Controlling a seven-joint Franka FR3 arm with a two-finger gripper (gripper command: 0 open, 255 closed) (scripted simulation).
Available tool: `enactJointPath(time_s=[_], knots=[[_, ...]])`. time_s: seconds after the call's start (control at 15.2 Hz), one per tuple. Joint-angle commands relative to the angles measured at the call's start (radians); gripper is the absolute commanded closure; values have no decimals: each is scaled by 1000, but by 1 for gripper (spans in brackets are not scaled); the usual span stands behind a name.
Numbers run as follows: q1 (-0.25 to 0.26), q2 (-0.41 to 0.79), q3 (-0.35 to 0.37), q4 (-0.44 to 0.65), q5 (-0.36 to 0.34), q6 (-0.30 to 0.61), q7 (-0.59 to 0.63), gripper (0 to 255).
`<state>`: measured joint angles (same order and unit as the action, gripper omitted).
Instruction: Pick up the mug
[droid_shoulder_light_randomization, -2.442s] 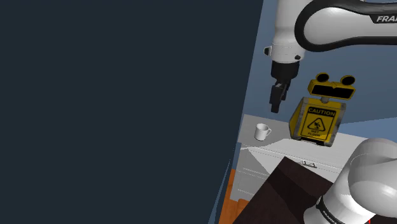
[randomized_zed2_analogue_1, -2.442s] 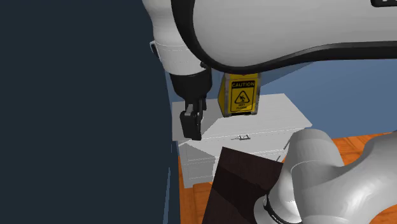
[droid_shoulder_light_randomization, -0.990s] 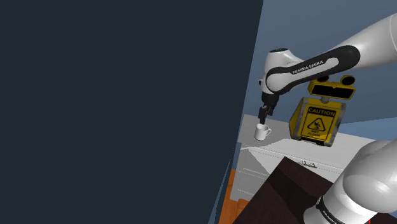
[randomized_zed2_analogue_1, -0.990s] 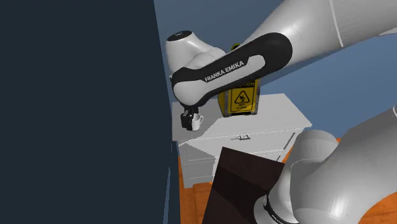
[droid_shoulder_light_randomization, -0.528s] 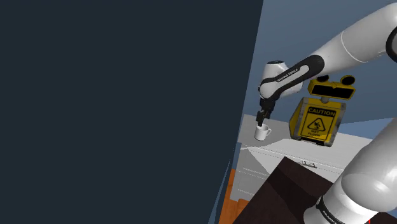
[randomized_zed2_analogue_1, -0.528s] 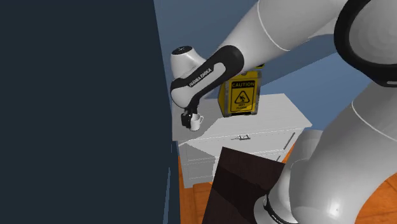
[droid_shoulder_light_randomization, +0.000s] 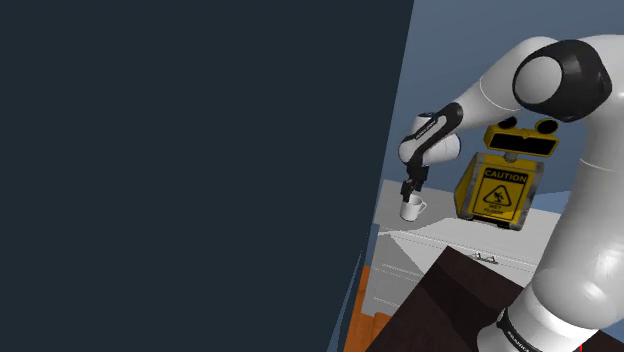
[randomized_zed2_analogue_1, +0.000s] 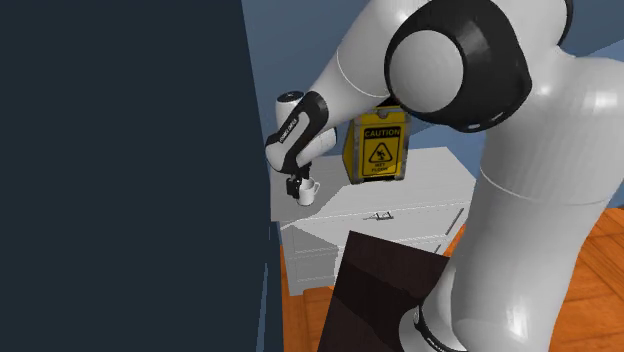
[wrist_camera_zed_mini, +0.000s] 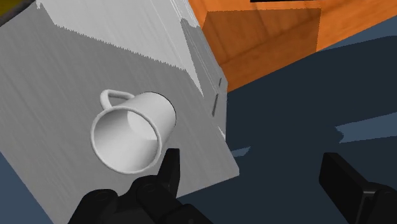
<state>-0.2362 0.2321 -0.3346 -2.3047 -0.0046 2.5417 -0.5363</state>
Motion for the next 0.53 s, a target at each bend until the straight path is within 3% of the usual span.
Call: enactJointPath(time_s=[0.0, 0.46], knots=[[-28, 76, 10, 46, 46, 30, -40, 0], [-155, 339, 71, 266, 167, 78, -147, 0]])
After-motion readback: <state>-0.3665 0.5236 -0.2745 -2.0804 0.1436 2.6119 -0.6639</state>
